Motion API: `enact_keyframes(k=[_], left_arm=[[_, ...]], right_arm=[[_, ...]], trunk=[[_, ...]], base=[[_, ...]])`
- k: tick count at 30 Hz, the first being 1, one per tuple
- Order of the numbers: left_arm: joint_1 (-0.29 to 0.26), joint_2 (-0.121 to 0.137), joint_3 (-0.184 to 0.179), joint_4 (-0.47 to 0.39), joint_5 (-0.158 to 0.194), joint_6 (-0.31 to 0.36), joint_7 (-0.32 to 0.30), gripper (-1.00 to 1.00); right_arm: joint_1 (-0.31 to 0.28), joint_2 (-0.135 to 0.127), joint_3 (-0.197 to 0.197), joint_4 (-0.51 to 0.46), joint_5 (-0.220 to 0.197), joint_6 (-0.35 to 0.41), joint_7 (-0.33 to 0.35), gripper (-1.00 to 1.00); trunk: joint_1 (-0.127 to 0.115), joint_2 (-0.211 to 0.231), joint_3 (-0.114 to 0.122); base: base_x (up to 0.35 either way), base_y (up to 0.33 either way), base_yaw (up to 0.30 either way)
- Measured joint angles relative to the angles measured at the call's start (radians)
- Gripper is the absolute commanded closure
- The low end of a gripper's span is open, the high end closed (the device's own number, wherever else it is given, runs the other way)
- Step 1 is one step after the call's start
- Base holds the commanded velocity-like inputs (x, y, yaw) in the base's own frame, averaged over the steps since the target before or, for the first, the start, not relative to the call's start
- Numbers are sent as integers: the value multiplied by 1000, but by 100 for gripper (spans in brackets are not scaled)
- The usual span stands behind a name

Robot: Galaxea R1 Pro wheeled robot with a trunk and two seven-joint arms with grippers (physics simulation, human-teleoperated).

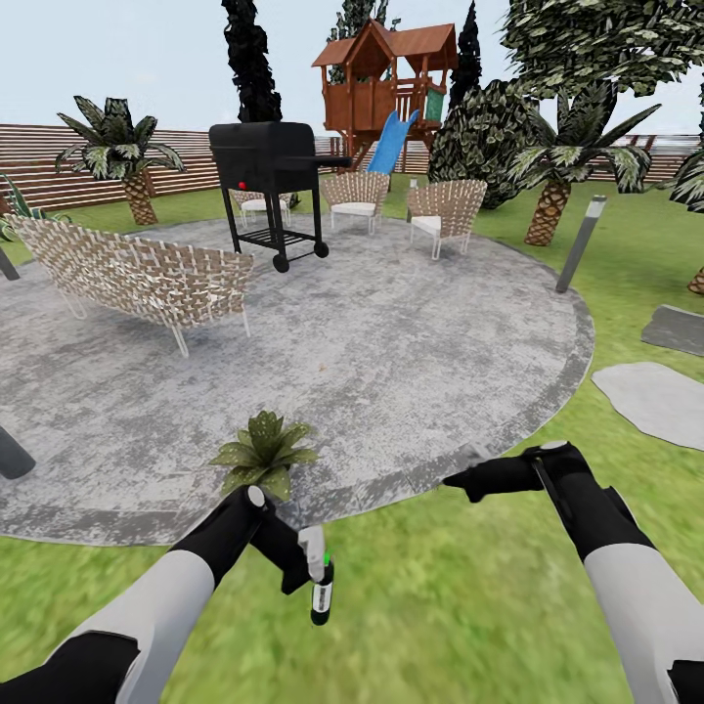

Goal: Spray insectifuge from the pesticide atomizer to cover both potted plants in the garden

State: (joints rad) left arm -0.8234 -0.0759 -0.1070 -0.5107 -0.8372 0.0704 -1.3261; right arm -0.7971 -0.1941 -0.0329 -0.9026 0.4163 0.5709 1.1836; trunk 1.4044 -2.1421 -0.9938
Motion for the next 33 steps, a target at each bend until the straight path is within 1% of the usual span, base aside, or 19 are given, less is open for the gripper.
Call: enact_keyframes(k=[2, 3, 4, 5, 6, 7, 9, 10, 11, 12, 14, 16, 18, 19, 21, 23, 26, 29, 33], left_arm=[[0, 1, 1, 0, -7, 12, -14, 100], [0, 1, 1, 0, -9, 16, -18, 100], [-1, 1, 1, 0, -11, 29, -20, 100], [-2, 1, 1, -1, -11, 48, -20, 100], [-2, 2, 2, -4, -13, 84, -19, 100], [-3, 2, 1, -7, -24, 115, -17, 100], [-3, -2, 2, -14, -73, 150, -9, 100], [-3, -10, 2, -25, -112, 167, -3, 100], [-3, -16, 2, -34, -139, 179, 0, 100], [-3, -26, 2, -46, -172, 201, 4, 100], [-3, -48, 2, -91, -205, 245, 8, 100], [-3, -50, 1, -101, -209, 251, 9, 100], [-3, -51, -1, -103, -213, 256, 12, 100], [-3, -51, -1, -106, -214, 278, 15, 100], [-3, -51, -1, -125, -215, 306, 20, 100], [-3, -53, -1, -151, -215, 316, 22, 100], [-3, -58, -1, -167, -215, 331, 20, 100], [-3, -59, -1, -207, -214, 359, 19, 100], [-3, -78, -1, -221, -215, 365, 19, 100]], right_arm=[[0, 7, 2, -1, -1, 0, 1, 100], [0, 19, 6, -1, -1, 0, 3, 100], [0, 38, 9, -1, -2, 0, 3, 100], [0, 48, 10, -1, -1, 0, 4, 100], [0, 57, 11, -1, -1, 0, 5, 100], [0, 62, 12, -1, -1, 0, 5, 100], [0, 70, 12, -1, -1, 0, 5, 100], [0, 82, 12, -1, -1, 0, 4, 100], [0, 97, 12, -1, -1, 0, 4, 100], [0, 120, 12, -1, 1, 0, 4, 100], [0, 148, 12, -2, 4, 1, 4, 100], [0, 154, 12, -2, 3, 1, 5, 100], [0, 173, 12, -4, 1, 1, 6, 100], [0, 189, 12, -4, 1, 2, 6, 100], [0, 198, 12, -4, 2, 1, 6, 100], [0, 200, 12, -4, 1, 1, 7, 100], [0, 202, 12, -4, 1, 1, 6, 100], [0, 204, 12, -4, 1, 1, 5, 100], [0, 204, 12, -4, 1, 0, 5, 100]], trunk=[[0, 0, 0], [0, 0, 0], [0, 0, 0], [0, 0, 0], [0, 0, 0], [0, 0, 0], [0, 0, 0], [0, 0, 0], [0, 0, 0], [0, 0, 0], [0, 0, 0], [0, 0, 0], [0, 0, 0], [0, 0, 0], [0, 0, 0], [0, 0, 0], [0, 0, 0], [0, 0, 0], [0, 0, 0]], base=[[0, 0, 0], [0, 0, 0], [0, 0, 0], [0, 0, 0], [0, 0, 0], [0, 0, 0], [0, 0, 0], [0, 0, 0], [0, 0, 0], [0, 0, 0], [0, 0, 0], [0, 0, 0], [0, 0, 0], [0, 0, 0], [0, 0, 0], [0, 0, 0], [0, 0, 0], [0, 0, 0], [0, 0, 0]])
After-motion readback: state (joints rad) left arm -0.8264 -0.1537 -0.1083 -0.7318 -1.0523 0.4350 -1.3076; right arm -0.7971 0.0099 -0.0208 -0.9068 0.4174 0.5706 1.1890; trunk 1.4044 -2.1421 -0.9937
